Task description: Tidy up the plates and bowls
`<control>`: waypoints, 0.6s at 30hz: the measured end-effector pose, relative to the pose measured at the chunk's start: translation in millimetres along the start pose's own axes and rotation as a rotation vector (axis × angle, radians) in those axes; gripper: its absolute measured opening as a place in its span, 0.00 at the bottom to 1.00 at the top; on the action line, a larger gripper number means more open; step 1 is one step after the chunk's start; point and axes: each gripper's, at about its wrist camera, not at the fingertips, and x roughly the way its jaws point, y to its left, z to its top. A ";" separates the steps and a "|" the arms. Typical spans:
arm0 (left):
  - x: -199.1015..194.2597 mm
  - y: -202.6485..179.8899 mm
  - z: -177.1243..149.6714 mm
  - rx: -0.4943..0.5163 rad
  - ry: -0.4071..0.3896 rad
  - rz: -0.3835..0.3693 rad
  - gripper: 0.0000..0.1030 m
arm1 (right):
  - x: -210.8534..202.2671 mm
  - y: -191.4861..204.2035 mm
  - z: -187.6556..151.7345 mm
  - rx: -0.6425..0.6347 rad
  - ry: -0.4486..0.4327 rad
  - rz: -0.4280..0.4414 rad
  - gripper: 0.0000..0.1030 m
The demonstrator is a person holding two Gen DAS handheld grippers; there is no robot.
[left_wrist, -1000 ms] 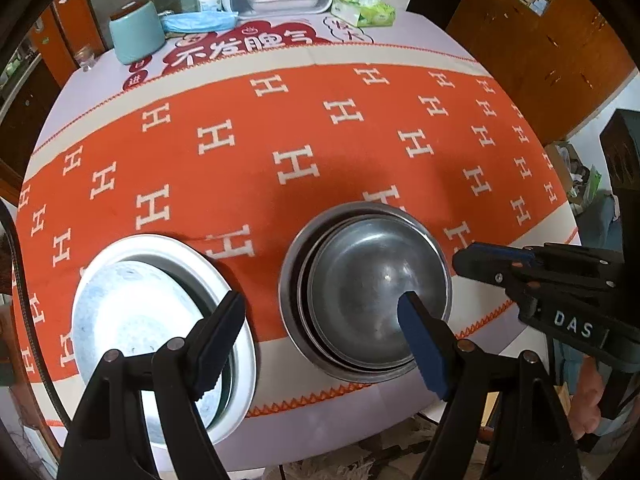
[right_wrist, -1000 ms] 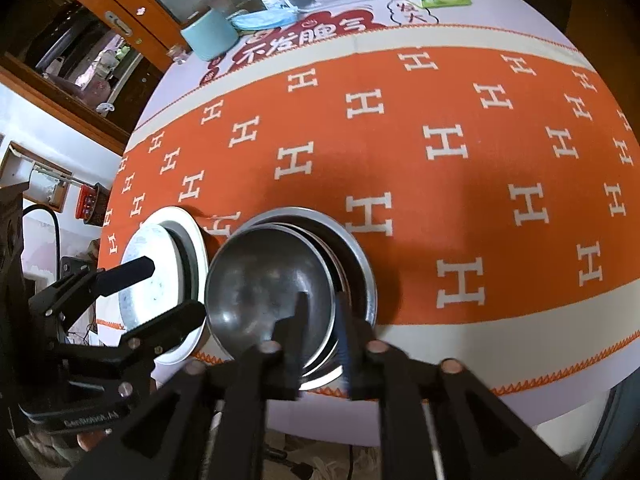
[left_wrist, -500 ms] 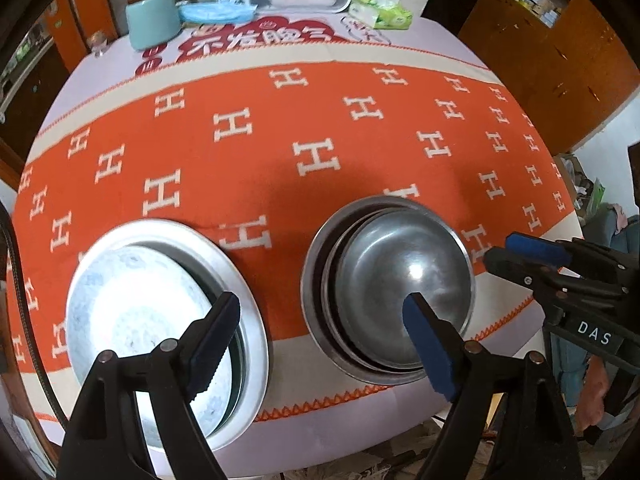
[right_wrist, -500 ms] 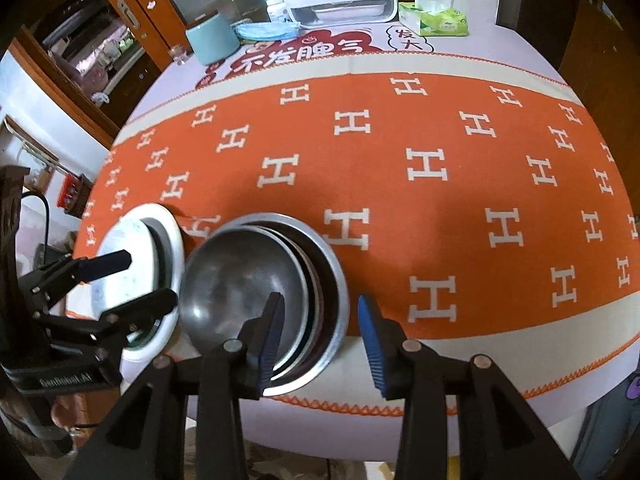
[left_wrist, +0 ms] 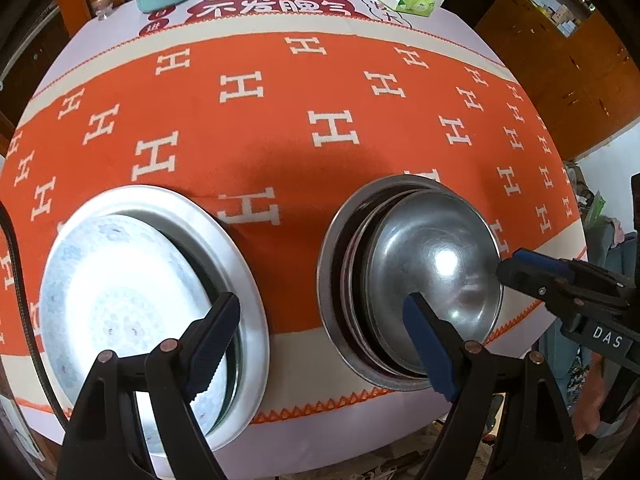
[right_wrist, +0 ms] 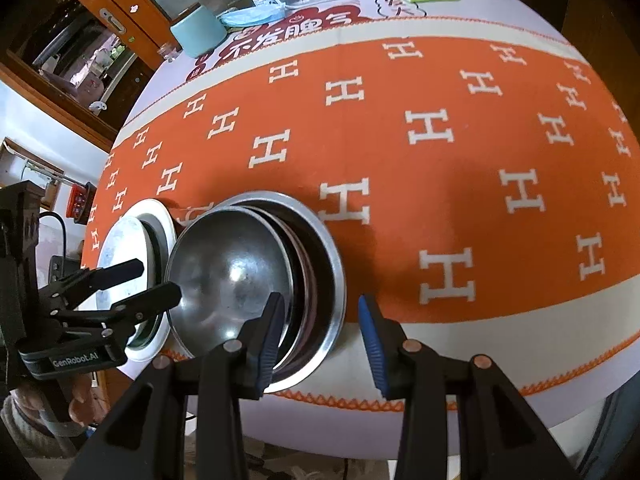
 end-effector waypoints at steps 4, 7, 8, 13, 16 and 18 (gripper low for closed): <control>6.7 -3.2 -1.0 0.007 0.014 -0.020 0.80 | 8.1 1.4 -1.2 -0.003 0.017 -0.002 0.38; 11.1 -7.1 -1.7 0.023 0.024 -0.023 0.79 | 11.4 0.8 -1.1 0.000 0.025 0.006 0.38; 12.2 -7.6 -1.9 0.025 0.028 -0.026 0.78 | 12.3 0.2 -0.6 0.001 0.026 0.008 0.38; 20.2 -10.9 -2.3 0.030 0.056 -0.056 0.73 | 17.6 -0.4 0.3 0.007 0.037 0.010 0.40; 25.0 -11.6 -2.1 0.030 0.074 -0.066 0.67 | 20.8 -1.9 0.8 0.013 0.047 0.018 0.40; 28.0 -10.9 -1.4 0.022 0.083 -0.074 0.63 | 22.7 -2.7 1.5 0.018 0.053 0.024 0.40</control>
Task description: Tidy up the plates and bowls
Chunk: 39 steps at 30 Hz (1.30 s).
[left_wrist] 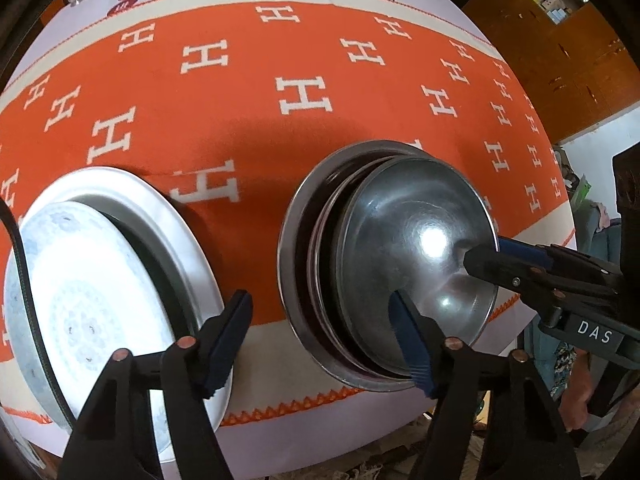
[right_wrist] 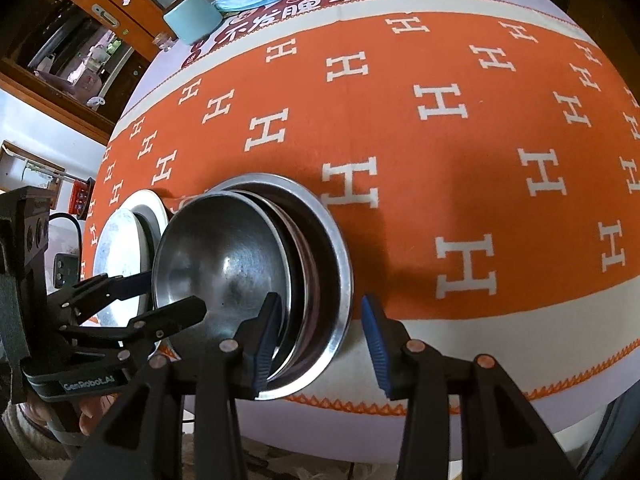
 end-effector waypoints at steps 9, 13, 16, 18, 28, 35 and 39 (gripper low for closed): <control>11.4 5.2 2.7 -0.046 0.059 -0.067 0.41 | 3.9 1.8 2.4 -0.014 0.007 -0.010 0.40; 12.7 -0.9 4.5 -0.024 0.064 -0.043 0.38 | 5.3 3.3 2.9 -0.028 0.015 -0.016 0.40; 12.1 -0.7 4.9 -0.023 0.065 -0.040 0.37 | 6.4 4.8 3.1 -0.033 0.015 -0.019 0.39; 13.0 -1.3 5.8 -0.023 0.065 -0.040 0.37 | 7.3 5.9 3.3 -0.036 0.015 -0.014 0.38; 15.8 4.2 8.2 -0.027 0.073 -0.046 0.35 | 7.6 7.4 3.6 -0.041 0.016 -0.036 0.36; 14.6 3.5 9.0 -0.028 0.080 -0.044 0.33 | 7.1 6.8 3.3 -0.031 0.029 -0.050 0.34; 9.9 1.8 8.4 -0.035 0.077 -0.042 0.32 | 4.3 7.0 3.4 -0.021 0.036 -0.056 0.33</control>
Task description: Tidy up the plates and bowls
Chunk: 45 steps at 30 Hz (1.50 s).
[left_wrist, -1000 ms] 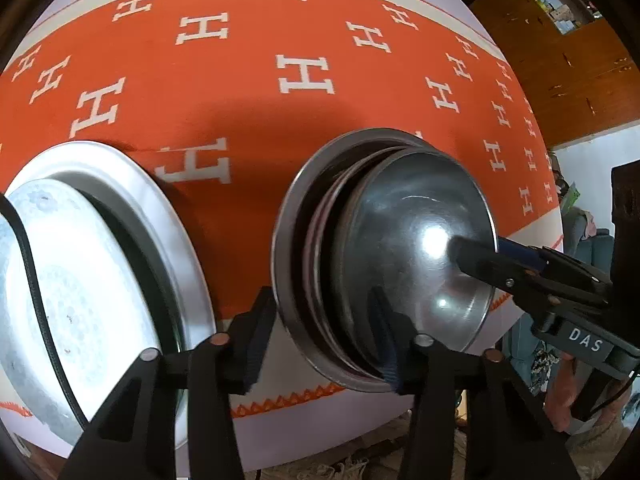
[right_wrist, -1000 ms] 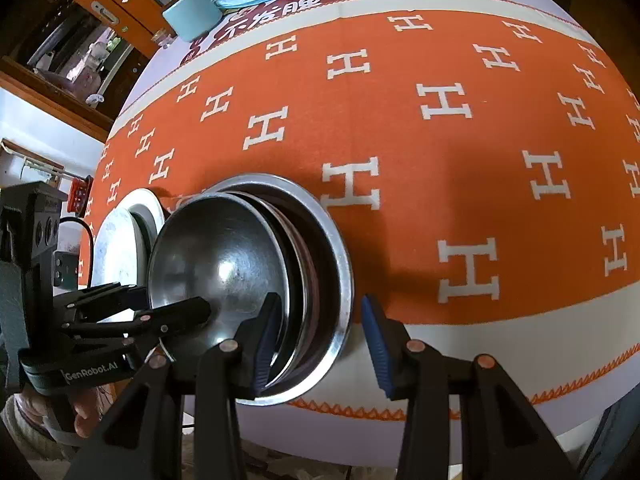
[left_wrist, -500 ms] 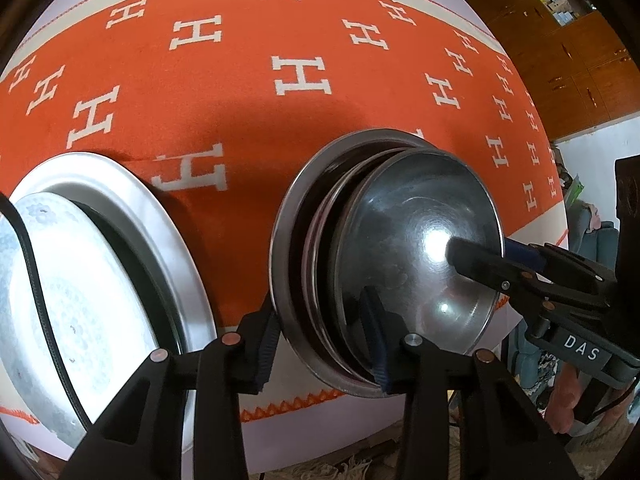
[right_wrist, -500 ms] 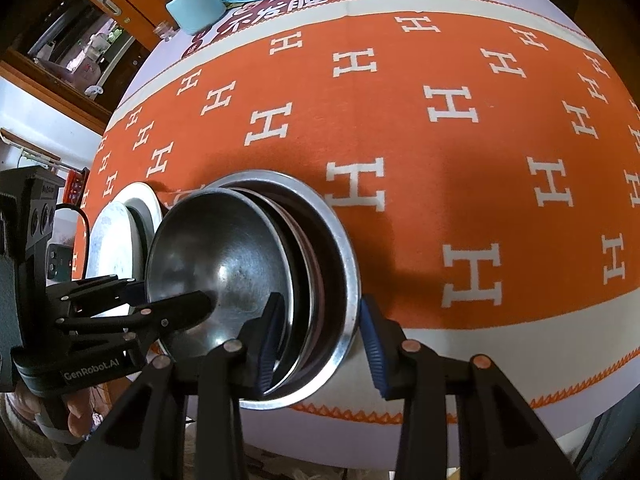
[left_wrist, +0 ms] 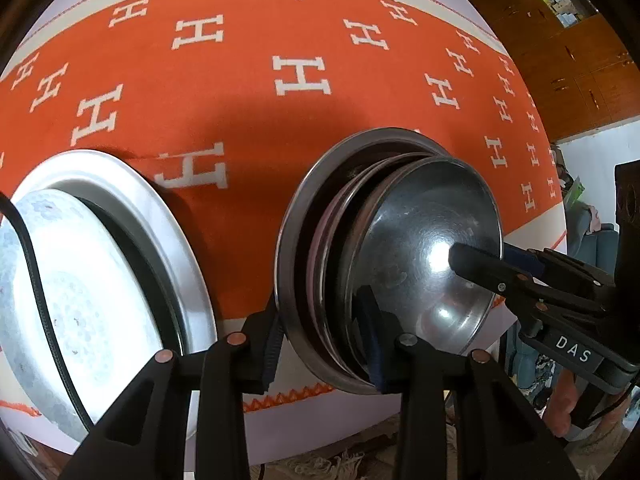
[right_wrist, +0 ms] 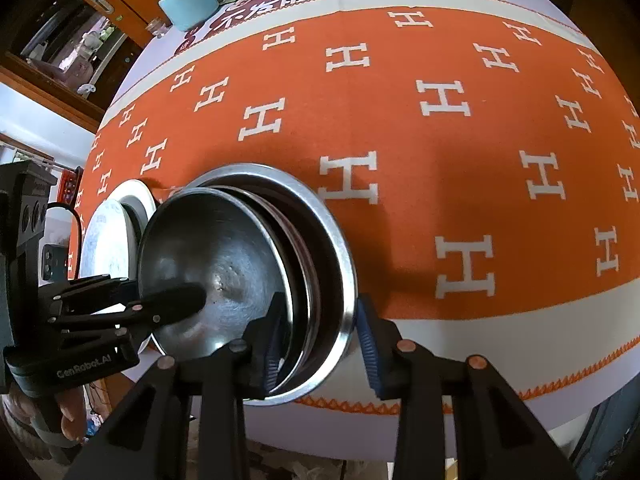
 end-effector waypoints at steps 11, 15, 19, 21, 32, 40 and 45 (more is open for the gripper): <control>-22.9 -3.9 -5.9 -0.019 -0.042 0.014 0.32 | -14.1 7.3 -0.6 0.004 -0.011 -0.003 0.31; -40.9 -1.1 -13.5 -0.032 -0.076 0.014 0.32 | -25.3 14.6 -0.6 -0.013 -0.026 0.001 0.31; -63.7 4.1 -24.9 -0.058 -0.122 0.027 0.32 | -36.1 27.7 -0.3 -0.040 -0.046 0.018 0.31; -75.8 9.8 -32.8 -0.082 -0.144 0.035 0.32 | -40.0 38.0 -0.5 -0.063 -0.051 0.028 0.31; -132.0 75.7 -83.6 -0.275 -0.249 0.096 0.32 | -34.4 122.3 -2.1 -0.262 -0.043 0.083 0.31; -139.1 128.9 -100.4 -0.371 -0.252 0.135 0.32 | -3.8 176.7 1.2 -0.332 0.025 0.101 0.31; -129.1 157.2 -96.1 -0.410 -0.220 0.132 0.32 | 18.0 200.5 6.4 -0.327 0.061 0.088 0.31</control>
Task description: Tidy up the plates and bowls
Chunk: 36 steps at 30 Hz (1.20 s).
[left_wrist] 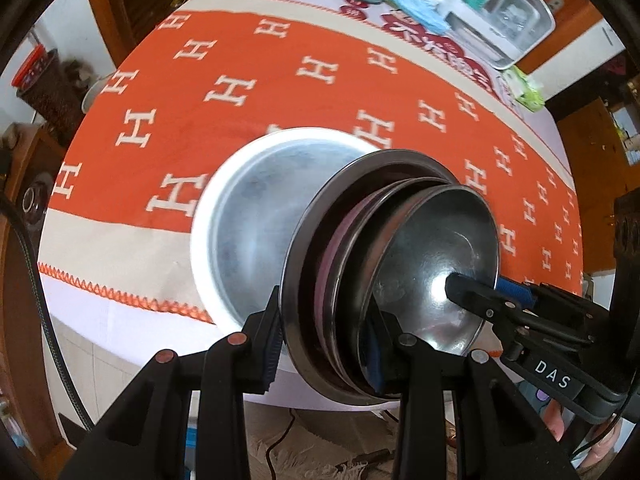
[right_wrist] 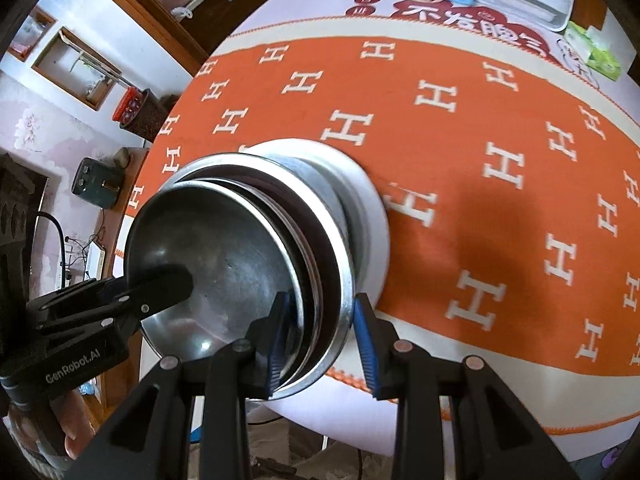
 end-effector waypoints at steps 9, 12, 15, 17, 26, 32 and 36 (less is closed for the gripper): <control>20.6 22.5 24.1 0.029 0.054 -0.008 0.32 | 24.2 13.1 17.9 0.063 0.039 -0.026 0.31; 27.5 24.8 30.6 0.041 0.072 -0.015 0.32 | 29.5 13.6 19.4 0.081 0.051 -0.035 0.31; 34.6 25.1 35.2 0.056 0.090 -0.022 0.32 | 34.0 12.9 20.2 0.099 0.061 -0.047 0.31; 39.3 23.9 37.2 0.068 0.099 -0.024 0.33 | 36.1 12.0 20.0 0.110 0.067 -0.052 0.31; 49.0 27.0 41.7 0.087 0.113 -0.037 0.35 | 35.1 17.0 22.6 0.109 0.056 -0.073 0.31; 47.9 29.7 42.7 0.097 0.109 -0.039 0.36 | 36.2 18.8 23.9 0.110 0.053 -0.078 0.31; 47.7 29.9 42.4 0.099 0.111 -0.039 0.36 | 35.9 19.9 24.0 0.108 0.054 -0.083 0.31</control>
